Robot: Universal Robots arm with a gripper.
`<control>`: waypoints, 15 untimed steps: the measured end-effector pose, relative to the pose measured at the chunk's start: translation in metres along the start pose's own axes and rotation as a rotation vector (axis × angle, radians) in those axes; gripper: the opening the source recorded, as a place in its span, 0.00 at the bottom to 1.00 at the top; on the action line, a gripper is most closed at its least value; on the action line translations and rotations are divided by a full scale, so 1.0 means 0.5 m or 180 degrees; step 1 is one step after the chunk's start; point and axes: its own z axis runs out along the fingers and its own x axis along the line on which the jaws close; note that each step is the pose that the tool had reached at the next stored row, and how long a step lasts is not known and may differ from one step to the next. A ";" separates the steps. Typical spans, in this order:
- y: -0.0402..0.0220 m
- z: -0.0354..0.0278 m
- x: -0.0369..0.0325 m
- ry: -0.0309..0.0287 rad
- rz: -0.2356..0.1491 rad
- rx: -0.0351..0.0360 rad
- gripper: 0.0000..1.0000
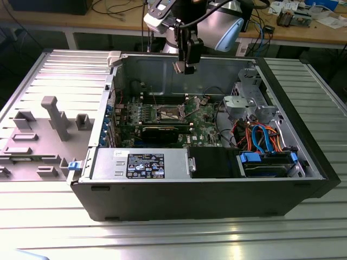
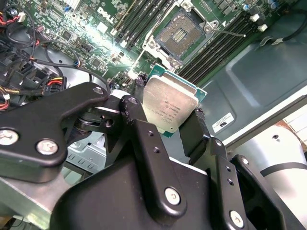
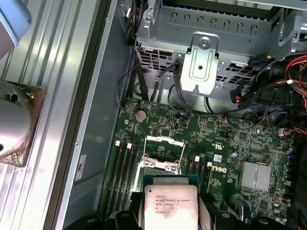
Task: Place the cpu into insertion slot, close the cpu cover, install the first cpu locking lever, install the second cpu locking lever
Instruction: 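Place the cpu into insertion slot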
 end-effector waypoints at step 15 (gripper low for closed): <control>0.000 0.001 0.000 -0.0009 0.0101 -0.0002 0.55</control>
